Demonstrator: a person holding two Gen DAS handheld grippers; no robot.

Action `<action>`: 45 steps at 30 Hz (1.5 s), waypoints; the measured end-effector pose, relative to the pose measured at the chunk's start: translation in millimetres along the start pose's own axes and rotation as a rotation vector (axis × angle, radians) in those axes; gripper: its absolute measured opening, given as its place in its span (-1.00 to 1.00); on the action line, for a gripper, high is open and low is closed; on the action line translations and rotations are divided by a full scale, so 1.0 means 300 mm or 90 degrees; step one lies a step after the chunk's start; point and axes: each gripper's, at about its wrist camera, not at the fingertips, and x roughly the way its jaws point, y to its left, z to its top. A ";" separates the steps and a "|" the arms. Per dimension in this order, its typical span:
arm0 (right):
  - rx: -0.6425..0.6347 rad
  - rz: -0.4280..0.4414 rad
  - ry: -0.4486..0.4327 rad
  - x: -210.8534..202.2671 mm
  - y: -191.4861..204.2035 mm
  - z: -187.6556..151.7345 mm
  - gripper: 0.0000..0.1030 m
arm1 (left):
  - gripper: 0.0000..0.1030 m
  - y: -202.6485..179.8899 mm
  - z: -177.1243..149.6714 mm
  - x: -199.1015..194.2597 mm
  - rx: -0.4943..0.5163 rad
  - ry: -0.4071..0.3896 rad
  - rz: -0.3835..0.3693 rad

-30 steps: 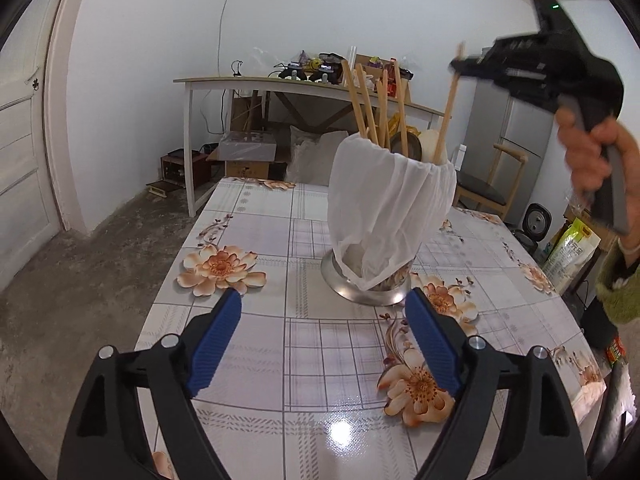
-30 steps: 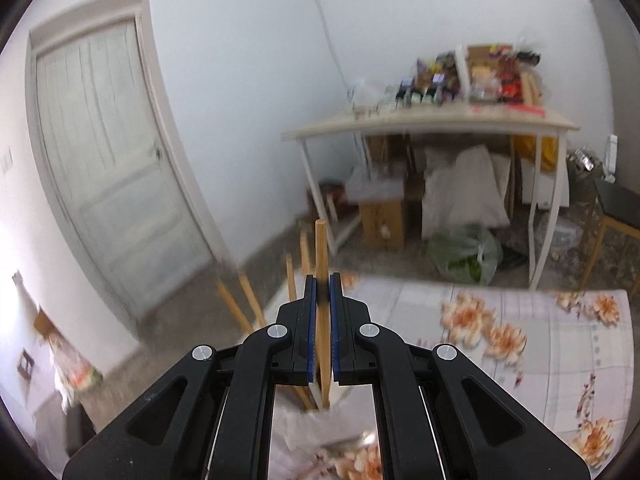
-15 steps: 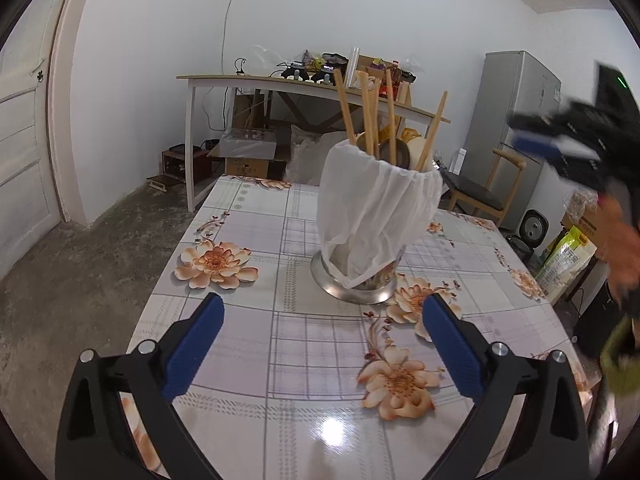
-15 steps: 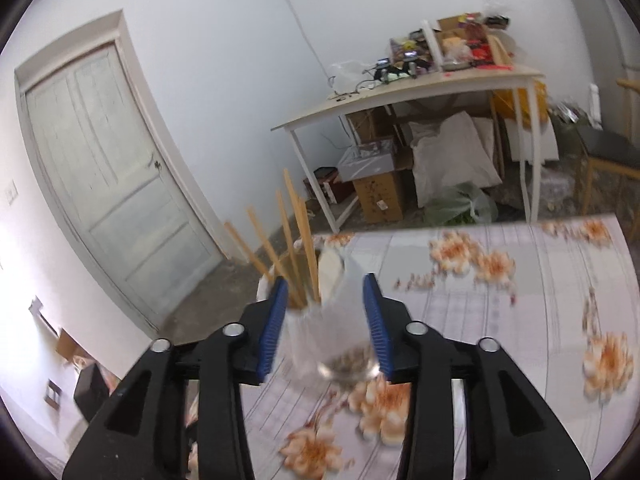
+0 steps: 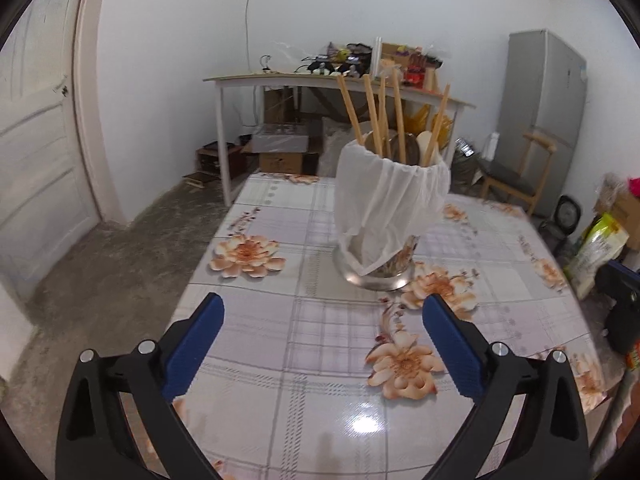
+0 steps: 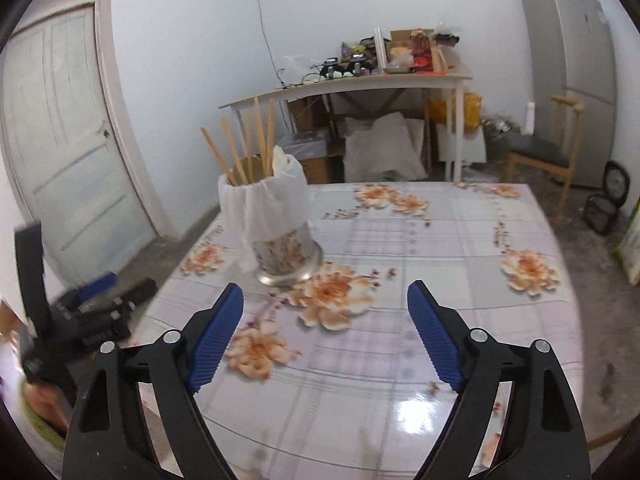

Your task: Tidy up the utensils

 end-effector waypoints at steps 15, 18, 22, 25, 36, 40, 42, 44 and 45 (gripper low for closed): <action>0.040 -0.065 0.018 -0.025 -0.076 -0.078 0.82 | 0.89 -0.035 0.043 -0.048 -0.008 0.025 0.091; 0.048 -0.062 0.030 -0.026 -0.085 -0.095 0.82 | 0.89 -0.066 0.051 -0.037 0.003 0.043 0.092; 0.040 -0.060 0.032 -0.030 -0.084 -0.093 0.82 | 0.89 -0.113 0.060 -0.028 0.021 0.052 0.114; 0.028 -0.063 0.030 -0.036 -0.075 -0.079 0.82 | 0.89 -0.136 0.066 -0.027 0.024 0.053 0.120; 0.036 -0.081 0.042 -0.023 -0.091 -0.072 0.82 | 0.89 -0.172 0.087 -0.008 0.021 0.049 0.113; 0.038 -0.081 0.041 -0.015 -0.086 -0.058 0.82 | 0.89 -0.171 0.098 -0.001 0.014 0.047 0.110; 0.039 -0.078 0.042 -0.009 -0.082 -0.052 0.82 | 0.89 -0.167 0.102 0.005 0.010 0.048 0.111; 0.039 -0.076 0.040 -0.006 -0.077 -0.046 0.82 | 0.89 -0.160 0.104 0.011 0.005 0.047 0.117; 0.039 -0.074 0.040 -0.004 -0.074 -0.042 0.82 | 0.89 -0.159 0.105 0.012 0.003 0.047 0.118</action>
